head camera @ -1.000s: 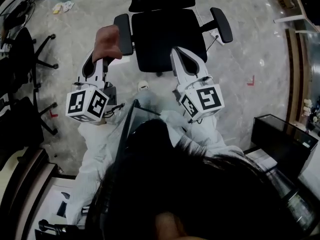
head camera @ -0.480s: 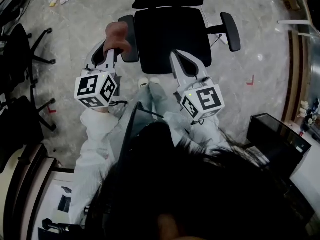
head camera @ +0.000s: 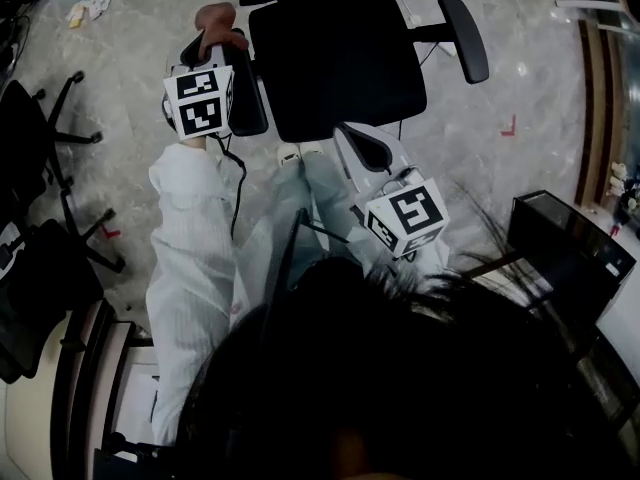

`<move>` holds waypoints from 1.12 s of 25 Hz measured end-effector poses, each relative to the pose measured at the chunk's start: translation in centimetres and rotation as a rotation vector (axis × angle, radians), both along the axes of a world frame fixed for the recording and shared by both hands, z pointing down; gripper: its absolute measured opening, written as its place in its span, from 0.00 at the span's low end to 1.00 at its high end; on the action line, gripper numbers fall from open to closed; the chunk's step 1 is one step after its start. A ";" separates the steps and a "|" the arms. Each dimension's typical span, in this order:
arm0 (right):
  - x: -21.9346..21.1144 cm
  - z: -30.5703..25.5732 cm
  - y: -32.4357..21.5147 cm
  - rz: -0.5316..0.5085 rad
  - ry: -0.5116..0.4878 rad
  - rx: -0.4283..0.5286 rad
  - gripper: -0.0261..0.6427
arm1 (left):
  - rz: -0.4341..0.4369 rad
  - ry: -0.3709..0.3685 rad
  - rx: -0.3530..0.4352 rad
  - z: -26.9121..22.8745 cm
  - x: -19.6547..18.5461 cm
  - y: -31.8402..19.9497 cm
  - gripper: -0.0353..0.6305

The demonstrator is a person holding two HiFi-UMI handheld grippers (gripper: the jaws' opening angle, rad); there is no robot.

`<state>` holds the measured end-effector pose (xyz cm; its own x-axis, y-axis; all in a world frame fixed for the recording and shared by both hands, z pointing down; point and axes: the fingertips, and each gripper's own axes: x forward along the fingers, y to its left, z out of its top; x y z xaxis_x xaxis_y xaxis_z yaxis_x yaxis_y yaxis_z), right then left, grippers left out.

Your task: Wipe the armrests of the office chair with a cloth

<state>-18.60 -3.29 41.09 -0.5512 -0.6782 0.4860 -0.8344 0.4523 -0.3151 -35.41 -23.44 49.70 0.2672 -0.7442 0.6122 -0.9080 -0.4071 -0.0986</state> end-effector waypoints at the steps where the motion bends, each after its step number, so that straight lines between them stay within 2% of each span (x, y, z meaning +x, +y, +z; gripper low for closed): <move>1: 0.3 0.3 0.0 0.005 -0.001 -0.009 0.04 | 0.023 -0.035 -0.034 1.5 0.5 -0.1 0.09; 5: 1.5 1.2 -0.4 0.029 -0.004 -0.025 0.04 | 0.131 -0.146 -0.206 7.2 2.2 1.8 0.09; 8: 2.1 1.1 -0.7 0.040 -0.006 -0.025 0.04 | 0.157 -0.157 -0.288 9.4 2.9 4.1 0.09; 15: 1.5 0.2 0.2 0.001 -0.020 -0.006 0.04 | 0.157 -0.149 -0.315 8.5 3.1 7.6 0.09; 22: 2.6 -4.6 3.5 -0.022 -0.057 0.055 0.04 | 0.151 -0.111 -0.322 4.1 4.9 16.1 0.09; 28: 0.5 -4.5 2.9 -0.076 -0.055 0.080 0.04 | 0.129 -0.079 -0.357 5.7 4.1 20.8 0.09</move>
